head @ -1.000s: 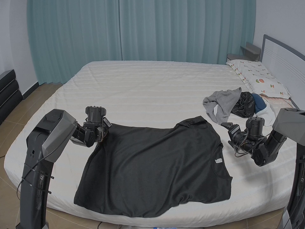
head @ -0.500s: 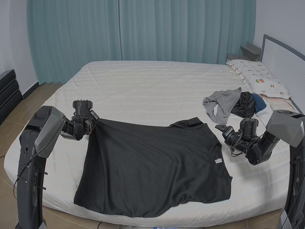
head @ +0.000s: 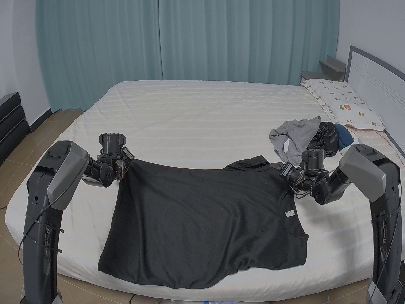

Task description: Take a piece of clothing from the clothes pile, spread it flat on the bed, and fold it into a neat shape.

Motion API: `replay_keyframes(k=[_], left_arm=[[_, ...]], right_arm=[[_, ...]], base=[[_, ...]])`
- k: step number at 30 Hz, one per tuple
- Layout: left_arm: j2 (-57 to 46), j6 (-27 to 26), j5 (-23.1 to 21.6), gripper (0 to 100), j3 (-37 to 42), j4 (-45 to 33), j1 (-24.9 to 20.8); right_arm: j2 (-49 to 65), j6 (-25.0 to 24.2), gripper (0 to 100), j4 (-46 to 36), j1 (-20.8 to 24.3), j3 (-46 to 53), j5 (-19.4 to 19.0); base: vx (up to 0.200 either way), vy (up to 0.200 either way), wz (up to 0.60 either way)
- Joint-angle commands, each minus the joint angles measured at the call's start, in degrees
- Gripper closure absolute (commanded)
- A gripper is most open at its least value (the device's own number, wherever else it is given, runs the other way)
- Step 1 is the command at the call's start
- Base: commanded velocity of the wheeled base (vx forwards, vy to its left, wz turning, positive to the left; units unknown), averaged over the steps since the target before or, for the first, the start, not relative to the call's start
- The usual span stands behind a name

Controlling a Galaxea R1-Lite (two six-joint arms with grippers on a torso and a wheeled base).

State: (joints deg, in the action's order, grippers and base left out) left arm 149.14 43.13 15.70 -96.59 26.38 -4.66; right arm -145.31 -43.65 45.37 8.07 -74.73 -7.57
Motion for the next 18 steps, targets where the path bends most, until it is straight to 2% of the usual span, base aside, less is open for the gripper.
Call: replay_keyframes(k=[1,5,10,11,18], left_arm=[[-0.52,0.02,0.38,100,0.79,-0.01,-0.35],[-0.34,0.11,0.38,100,1.05,-0.01,-0.44],[-0.17,0.2,0.38,100,1.31,-0.01,-0.79],[-0.17,0.2,0.38,100,1.31,-0.01,-0.79],[-0.17,0.11,0.38,100,1.22,-0.01,-0.88]], right_arm=[[-6.65,2.08,0,-4.24,0.37,-10.97,-0.87],[-8.67,2.08,0,-8.99,0.37,-17.29,-0.78],[-9.64,2.26,0,-9.95,0.89,-18.7,-0.6],[-9.73,2.26,100,-10.13,0.81,-18.88,-0.6],[-10.69,3.31,100,-9.87,0.37,-19.93,0.01]], base=[[0.0,0.0,0.0],[0.0,0.0,0.0],[0.0,0.0,0.0],[0.0,0.0,0.0],[0.0,0.0,0.0]])
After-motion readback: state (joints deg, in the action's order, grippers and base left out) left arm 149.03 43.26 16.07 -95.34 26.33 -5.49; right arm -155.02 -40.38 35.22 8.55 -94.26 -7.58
